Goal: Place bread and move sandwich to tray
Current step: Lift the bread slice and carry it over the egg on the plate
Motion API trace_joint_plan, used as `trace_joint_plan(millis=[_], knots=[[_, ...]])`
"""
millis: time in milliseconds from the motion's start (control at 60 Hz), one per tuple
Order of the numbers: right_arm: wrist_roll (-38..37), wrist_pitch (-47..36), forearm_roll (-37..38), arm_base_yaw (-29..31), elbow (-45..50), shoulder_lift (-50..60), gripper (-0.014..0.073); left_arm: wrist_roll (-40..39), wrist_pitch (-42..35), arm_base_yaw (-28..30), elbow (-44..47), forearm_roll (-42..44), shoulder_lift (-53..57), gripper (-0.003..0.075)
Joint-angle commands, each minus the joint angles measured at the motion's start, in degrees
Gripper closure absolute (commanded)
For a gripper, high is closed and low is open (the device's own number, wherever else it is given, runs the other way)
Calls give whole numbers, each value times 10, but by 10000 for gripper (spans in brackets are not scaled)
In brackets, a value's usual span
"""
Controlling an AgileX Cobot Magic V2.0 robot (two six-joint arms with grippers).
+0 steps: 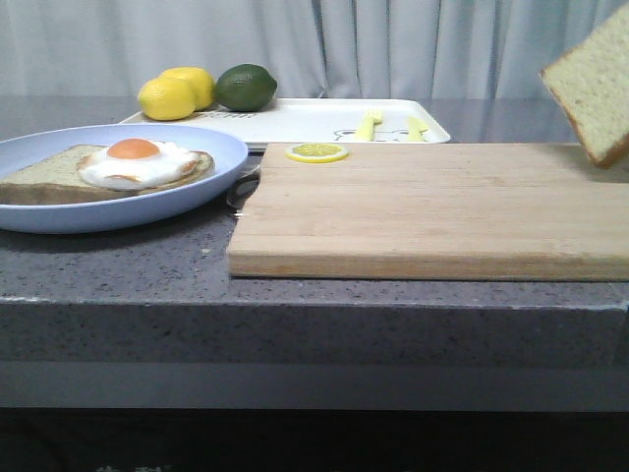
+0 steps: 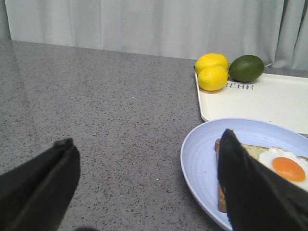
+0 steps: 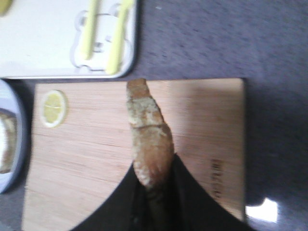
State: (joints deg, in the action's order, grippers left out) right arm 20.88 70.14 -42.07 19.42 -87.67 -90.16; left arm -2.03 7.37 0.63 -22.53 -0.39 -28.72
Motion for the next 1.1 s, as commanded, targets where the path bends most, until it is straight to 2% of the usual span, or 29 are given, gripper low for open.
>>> trace_joint_plan(millis=[0,117,250,484,600,684,851,967,1084], knots=[[-1,63,-87,-27,-17,42,659,-3,-48,0,-23,-5,-5,155],[-1,59,-134,-99,-16,46,659,-3,-48,0,-23,-5,-5,155],[-1,2,-141,-205,7,46,659,-3,-48,0,-23,-5,-5,155],[-1,-218,-248,-389,99,43,659,-3,-48,0,-23,-5,-5,155],[-1,-319,-311,-461,105,19,659,-3,-48,0,-23,-5,-5,155],[3,-381,-381,-497,105,-5,659,-3,-48,0,-23,-5,-5,155],[35,-486,-453,-530,98,-68,659,-3,-48,0,-23,-5,-5,155],[35,-483,-463,-530,85,-117,659,-3,-48,0,-23,-5,-5,155],[35,-436,-463,-530,62,-160,657,-3,-48,0,-23,-5,-5,155]])
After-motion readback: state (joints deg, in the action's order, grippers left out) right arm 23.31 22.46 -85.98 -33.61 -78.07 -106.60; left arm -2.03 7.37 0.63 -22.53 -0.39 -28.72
